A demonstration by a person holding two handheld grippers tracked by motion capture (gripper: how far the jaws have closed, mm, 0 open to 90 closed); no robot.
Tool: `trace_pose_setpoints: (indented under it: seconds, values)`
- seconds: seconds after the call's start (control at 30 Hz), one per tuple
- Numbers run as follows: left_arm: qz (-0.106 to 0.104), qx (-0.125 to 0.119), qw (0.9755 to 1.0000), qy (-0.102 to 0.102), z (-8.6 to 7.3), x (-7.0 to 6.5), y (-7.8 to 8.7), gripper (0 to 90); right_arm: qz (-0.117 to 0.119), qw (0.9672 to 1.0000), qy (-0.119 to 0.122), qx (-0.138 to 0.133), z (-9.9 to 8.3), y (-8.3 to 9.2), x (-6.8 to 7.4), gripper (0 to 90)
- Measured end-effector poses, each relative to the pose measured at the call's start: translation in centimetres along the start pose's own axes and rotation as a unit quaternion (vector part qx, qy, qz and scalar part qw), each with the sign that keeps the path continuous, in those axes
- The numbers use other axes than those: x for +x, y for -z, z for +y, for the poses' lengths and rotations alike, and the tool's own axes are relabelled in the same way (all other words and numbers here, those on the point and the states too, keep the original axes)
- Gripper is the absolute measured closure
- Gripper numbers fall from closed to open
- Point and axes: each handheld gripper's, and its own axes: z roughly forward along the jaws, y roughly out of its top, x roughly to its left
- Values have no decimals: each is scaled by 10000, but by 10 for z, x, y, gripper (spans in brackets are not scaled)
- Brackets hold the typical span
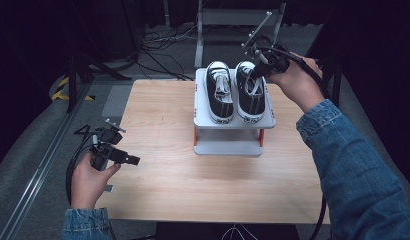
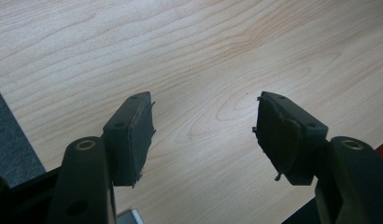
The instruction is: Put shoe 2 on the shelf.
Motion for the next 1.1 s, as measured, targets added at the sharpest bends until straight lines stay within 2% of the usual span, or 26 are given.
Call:
trace_pose_setpoints:
  seconds: [0.13,0.43,0.9,1.1]
  values:
    - [-34,-5,10000,7,3,2,-2,374,-80,10000,-12,7,4,-14,-10,780]
    - [-40,31,10000,-20,8,5,-6,373,-86,9999,-31,80,5,-37,-25,780]
    - [-85,63,9999,-29,8,4,-7,373,37,9999,102,108,5,-54,-22,779]
    - [-66,50,10000,-26,9,4,-8,373,91,9998,155,90,2,-56,-19,768]
